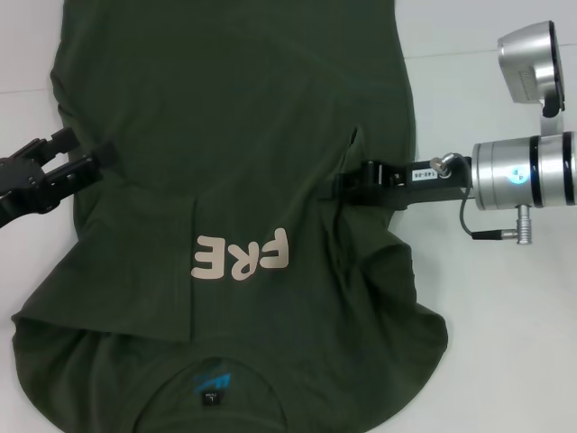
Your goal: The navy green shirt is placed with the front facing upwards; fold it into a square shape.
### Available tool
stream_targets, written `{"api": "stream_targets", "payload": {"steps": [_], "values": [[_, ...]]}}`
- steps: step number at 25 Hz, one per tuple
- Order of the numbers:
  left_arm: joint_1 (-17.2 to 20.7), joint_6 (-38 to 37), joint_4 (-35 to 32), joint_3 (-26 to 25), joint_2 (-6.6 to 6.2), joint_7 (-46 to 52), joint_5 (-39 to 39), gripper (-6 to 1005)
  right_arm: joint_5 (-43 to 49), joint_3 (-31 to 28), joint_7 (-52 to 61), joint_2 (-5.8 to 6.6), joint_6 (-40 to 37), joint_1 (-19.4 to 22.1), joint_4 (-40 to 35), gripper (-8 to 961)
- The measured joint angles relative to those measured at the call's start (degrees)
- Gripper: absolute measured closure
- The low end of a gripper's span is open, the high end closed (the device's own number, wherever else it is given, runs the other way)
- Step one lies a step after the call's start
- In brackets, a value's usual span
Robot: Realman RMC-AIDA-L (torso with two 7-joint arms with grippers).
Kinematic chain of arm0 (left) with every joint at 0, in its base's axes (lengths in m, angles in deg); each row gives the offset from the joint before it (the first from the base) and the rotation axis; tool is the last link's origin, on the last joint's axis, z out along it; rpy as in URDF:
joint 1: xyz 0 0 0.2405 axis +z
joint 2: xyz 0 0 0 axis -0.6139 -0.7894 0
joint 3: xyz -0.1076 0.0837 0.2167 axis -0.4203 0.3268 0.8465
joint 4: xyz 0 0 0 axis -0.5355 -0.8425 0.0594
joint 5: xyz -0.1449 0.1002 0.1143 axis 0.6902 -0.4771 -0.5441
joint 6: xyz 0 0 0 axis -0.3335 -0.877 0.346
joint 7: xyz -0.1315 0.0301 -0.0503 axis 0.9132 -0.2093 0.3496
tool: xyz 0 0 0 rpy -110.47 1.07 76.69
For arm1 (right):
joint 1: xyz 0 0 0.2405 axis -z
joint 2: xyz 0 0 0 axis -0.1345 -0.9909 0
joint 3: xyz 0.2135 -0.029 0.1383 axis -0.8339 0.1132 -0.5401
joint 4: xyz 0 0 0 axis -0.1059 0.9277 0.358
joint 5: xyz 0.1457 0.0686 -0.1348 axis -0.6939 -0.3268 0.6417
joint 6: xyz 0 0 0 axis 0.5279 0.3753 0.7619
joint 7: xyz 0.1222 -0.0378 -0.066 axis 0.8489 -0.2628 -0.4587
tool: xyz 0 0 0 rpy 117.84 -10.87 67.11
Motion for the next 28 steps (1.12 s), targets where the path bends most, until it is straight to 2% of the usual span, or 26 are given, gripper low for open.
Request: {"api": "stream_targets", "payload": {"steps": [4,7,12,28], "values": [[-0.02,0.00,0.02,0.00,0.01,-0.01,0.00,95,-3.14,0.11,-2.14,0.00,0.85,-0.14,1.56,918],[-0.03,0.00,0.02,0.00,0.02,-0.05,0.00,95,-4.02,0.54,-3.72,-0.05,0.92,-0.69,2.63,720],[-0.03,0.00,0.02,0.12,0.02,-0.10,0.00,96,-4.02,2.19,-4.67,-0.05,0.80,-1.17,3.49,499],[0.15,0.00,0.26,0.35,0.21,-0.11,0.00,95,-6.53,3.49,-7.29,0.00,0.32,-1.30,4.26,154]]}}
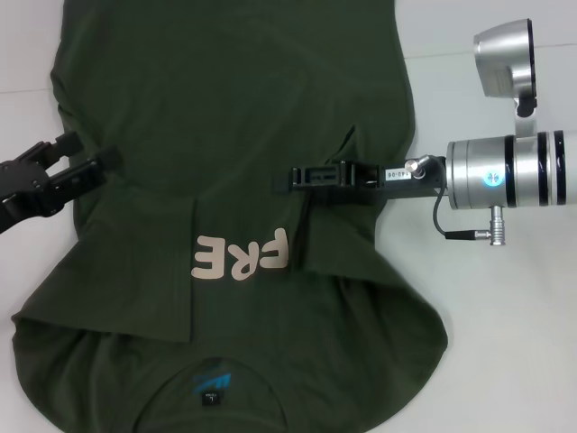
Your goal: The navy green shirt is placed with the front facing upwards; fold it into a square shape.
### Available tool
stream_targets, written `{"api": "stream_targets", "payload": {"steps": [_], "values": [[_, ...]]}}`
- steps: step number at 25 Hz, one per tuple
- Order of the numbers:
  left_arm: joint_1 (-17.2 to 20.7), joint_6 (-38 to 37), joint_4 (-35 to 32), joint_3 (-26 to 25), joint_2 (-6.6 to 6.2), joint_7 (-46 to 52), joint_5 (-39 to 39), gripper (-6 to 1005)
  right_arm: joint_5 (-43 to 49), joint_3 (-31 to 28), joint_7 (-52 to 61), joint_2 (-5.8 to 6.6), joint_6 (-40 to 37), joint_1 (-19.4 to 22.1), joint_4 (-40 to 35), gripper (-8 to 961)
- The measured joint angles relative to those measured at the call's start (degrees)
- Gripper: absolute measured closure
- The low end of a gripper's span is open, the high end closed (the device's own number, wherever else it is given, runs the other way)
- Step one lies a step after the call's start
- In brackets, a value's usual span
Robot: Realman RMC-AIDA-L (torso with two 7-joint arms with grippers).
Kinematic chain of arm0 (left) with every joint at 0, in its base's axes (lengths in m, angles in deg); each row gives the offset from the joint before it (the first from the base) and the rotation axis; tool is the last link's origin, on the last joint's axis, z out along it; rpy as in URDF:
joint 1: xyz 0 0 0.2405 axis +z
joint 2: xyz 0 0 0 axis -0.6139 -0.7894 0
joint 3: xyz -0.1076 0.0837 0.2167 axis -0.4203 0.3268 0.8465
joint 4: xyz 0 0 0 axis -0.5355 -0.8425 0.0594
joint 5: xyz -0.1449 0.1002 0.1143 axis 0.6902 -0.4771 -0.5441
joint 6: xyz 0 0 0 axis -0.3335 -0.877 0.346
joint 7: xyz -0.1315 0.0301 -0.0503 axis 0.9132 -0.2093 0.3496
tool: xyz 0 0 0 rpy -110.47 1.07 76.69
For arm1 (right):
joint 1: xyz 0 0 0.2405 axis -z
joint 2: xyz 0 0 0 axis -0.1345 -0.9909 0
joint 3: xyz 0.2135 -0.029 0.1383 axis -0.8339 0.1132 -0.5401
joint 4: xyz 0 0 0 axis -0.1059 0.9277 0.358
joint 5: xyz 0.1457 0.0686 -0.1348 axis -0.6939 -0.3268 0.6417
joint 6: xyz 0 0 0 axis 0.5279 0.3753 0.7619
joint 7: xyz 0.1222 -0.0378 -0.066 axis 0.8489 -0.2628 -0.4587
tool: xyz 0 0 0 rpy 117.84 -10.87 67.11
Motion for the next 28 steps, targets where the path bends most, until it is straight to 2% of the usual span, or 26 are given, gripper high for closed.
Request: {"api": "stream_targets", "payload": {"steps": [5,20,28], "values": [[-0.11,0.01,0.64,-0.14,-0.07,-0.35,0.00,95,-1.08,0.42,0.33,0.00,-0.11,-0.12,0.01,159],[-0.17,-0.50,0.73,-0.20,-0.10,-0.67,0.00,95,-1.14,3.42,0.69,-0.01,-0.02,-0.44,-0.02,86],[-0.08,-0.53,0.73,-0.31,-0.10,-0.70,0.00,96,-1.15,3.00,1.97,0.01,0.71,-0.08,-0.27,48]]}}
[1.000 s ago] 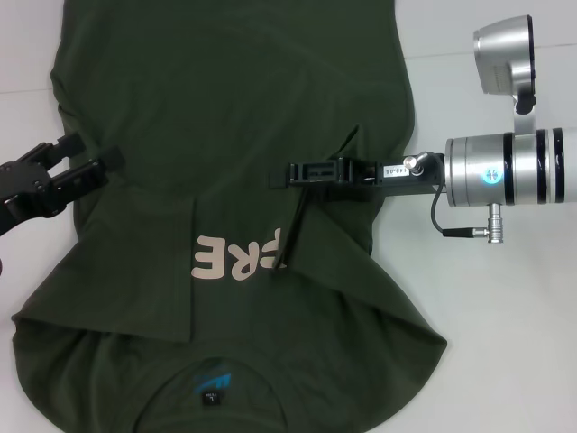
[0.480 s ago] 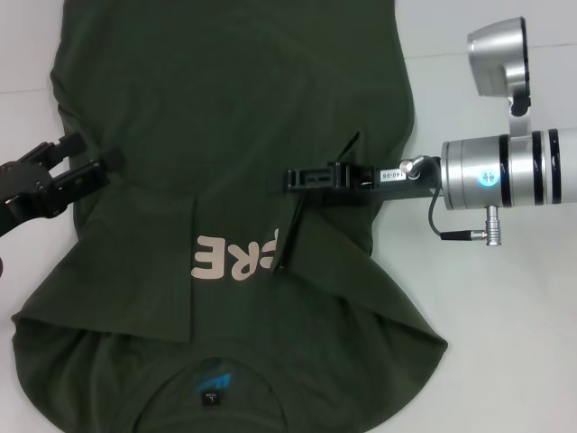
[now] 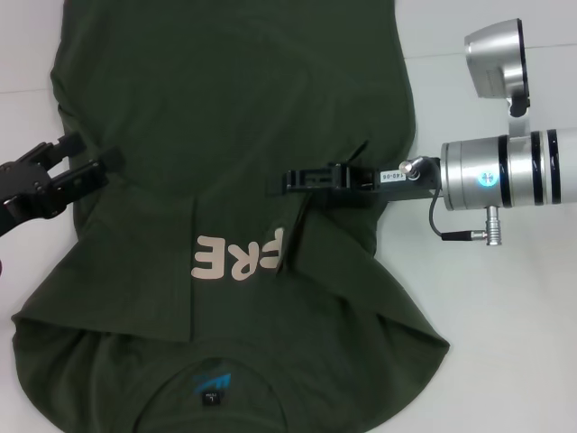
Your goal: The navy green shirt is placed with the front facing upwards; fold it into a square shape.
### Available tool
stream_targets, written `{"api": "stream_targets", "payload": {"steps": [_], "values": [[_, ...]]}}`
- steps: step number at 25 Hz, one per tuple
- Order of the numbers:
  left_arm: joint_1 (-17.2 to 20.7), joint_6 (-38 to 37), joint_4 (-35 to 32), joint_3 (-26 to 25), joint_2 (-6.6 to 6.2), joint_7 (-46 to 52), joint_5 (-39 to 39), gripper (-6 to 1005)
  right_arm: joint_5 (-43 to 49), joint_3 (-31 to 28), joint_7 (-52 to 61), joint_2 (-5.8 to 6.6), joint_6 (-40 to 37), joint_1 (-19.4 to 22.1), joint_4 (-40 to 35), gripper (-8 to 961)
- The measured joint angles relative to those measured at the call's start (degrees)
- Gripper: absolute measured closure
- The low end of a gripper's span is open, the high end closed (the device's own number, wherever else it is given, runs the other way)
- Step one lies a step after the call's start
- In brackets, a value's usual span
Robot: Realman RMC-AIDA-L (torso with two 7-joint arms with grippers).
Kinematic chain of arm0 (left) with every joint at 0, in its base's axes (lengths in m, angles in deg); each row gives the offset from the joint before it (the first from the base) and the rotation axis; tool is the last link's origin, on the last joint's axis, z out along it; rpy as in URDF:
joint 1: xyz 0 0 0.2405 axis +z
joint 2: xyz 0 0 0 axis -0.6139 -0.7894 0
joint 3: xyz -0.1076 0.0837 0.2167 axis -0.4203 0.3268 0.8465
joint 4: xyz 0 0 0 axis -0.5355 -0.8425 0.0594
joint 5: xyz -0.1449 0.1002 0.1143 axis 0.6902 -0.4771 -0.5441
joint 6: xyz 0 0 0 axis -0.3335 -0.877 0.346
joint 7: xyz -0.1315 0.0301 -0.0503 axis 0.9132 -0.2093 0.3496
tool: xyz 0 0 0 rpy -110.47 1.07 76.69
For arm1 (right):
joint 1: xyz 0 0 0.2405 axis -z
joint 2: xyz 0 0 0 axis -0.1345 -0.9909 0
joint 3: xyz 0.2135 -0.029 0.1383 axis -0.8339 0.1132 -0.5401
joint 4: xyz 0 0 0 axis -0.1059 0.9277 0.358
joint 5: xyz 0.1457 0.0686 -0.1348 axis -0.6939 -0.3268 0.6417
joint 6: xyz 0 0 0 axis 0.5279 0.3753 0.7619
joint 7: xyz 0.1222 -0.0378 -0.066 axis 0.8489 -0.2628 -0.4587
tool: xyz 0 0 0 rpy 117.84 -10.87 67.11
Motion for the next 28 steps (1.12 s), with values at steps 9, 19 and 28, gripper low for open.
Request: {"api": "stream_targets", "payload": {"steps": [9,19,28], "values": [[0.06,0.00,0.00,-0.03,0.00,0.00,0.00,96,-1.26,-0.80,3.29,0.59,0.55,0.74,-0.18,6],[0.08,-0.08,0.00,-0.01,0.00,-0.01,0.00,96,-0.82,3.65,11.32,2.07,-0.28,0.97,-1.01,6],[0.20,0.19,0.00,-0.05,0.07,0.00,0.00,96,-1.40,4.20,13.84,2.14,-2.86,1.70,-6.05,6]]}}
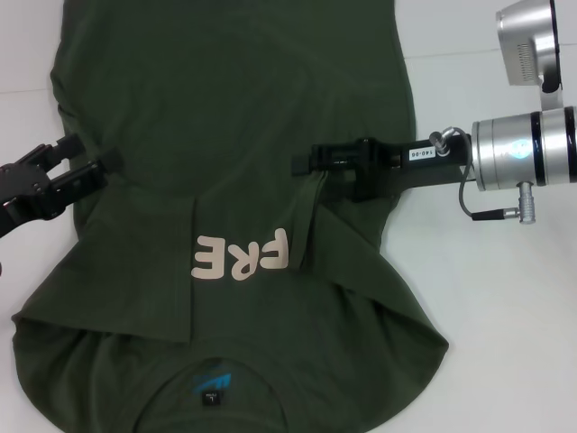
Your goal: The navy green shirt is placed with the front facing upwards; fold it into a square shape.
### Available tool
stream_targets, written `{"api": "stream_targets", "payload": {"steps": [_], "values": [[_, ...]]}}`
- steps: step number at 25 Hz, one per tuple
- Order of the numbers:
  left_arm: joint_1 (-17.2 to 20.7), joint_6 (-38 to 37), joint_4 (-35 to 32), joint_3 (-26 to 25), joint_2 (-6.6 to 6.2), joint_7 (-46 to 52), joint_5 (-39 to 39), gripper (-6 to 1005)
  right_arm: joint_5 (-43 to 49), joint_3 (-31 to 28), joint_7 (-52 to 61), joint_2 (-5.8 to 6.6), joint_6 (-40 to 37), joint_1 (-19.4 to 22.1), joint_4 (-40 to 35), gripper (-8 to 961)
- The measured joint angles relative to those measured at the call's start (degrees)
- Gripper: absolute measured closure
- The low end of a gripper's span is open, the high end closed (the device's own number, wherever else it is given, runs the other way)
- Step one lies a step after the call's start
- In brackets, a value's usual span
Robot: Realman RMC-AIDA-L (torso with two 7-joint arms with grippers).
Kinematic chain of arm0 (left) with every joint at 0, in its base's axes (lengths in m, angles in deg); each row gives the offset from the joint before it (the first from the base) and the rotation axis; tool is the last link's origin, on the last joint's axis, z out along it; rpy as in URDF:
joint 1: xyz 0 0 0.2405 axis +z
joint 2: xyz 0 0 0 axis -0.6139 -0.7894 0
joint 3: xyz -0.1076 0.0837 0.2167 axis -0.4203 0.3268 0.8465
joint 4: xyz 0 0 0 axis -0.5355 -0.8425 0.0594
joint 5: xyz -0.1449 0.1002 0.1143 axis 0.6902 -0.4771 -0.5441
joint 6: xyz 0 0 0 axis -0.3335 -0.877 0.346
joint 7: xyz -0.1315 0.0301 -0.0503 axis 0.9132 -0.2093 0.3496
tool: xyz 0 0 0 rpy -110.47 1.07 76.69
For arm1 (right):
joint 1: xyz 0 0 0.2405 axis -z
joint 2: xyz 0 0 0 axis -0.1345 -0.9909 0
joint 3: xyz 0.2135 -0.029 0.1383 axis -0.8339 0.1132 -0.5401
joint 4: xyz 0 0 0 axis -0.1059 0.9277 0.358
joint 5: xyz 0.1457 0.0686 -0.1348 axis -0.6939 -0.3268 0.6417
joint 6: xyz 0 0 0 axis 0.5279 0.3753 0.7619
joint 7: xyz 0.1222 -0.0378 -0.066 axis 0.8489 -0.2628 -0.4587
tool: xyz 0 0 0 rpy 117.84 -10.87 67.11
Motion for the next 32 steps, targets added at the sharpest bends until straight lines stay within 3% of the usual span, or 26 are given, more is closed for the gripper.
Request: {"api": "stream_targets", "payload": {"steps": [7,17,23,32], "values": [[-0.02,0.15,0.00,-0.07,0.02,0.00,0.00,95,1.00,0.54,-0.31,0.13,0.10,0.69,0.06,6],[-0.24,-0.23,0.00,-0.08,0.06,-0.02,0.41,96,1.06,4.94,-0.72,-0.80,2.05,1.08,0.23,6],[-0.08,-0.22,0.00,-0.08,-0.05,-0.04,0.44,95,0.62,5.00,-1.95,-0.79,-0.85,4.32,-2.98,6],[0.15,-0.24,0.00,-0.08,0.00,-0.09,0.53,95,0.53,4.20,-4.17,1.31,-8.21,9.74,-3.50,6]]}}
